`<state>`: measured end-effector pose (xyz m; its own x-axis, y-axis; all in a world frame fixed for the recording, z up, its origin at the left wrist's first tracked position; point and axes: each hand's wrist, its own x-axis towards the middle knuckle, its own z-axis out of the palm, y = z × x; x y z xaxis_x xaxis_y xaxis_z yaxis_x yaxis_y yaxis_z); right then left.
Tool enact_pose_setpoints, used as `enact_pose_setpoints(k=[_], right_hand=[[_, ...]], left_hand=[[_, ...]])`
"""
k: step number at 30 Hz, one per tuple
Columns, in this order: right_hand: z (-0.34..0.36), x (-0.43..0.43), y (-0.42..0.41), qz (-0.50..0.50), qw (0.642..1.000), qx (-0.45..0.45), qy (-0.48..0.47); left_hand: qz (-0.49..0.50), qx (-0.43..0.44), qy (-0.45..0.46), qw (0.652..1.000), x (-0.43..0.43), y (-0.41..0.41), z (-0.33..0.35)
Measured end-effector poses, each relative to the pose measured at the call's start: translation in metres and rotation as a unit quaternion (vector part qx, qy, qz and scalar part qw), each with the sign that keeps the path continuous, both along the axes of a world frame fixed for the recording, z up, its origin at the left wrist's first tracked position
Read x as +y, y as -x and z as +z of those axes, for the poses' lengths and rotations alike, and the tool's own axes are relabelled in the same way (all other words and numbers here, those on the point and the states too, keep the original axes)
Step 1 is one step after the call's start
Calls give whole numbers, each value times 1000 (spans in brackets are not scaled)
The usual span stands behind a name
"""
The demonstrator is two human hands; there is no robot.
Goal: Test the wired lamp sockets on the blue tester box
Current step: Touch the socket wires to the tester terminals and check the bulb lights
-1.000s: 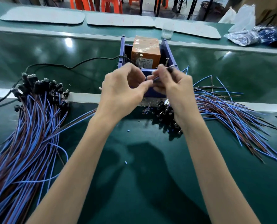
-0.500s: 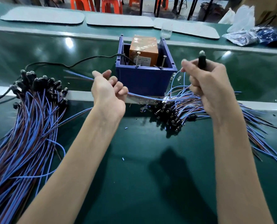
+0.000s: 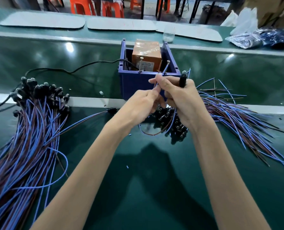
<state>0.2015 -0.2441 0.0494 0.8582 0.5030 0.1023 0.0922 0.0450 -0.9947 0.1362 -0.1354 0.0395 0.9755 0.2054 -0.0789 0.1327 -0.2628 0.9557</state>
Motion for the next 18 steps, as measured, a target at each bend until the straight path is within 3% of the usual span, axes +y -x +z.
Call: enact_pose_setpoints(k=[3,7,14,18], right_hand=[[-3,3,-2,-14,999,24,-17],[-9,5,-7,-21,998,45,-37],[-13,3,-13,-56,997,45,-27],[-17,-1,-17,-76,997,18,16]], left_hand=[[16,-37,27,999,2,-1,-2],[109,-90,105,984,7,-5,-6],[268,-152,49,950,13,-10,-16],[281,-157,1,947,17,-10,-19]])
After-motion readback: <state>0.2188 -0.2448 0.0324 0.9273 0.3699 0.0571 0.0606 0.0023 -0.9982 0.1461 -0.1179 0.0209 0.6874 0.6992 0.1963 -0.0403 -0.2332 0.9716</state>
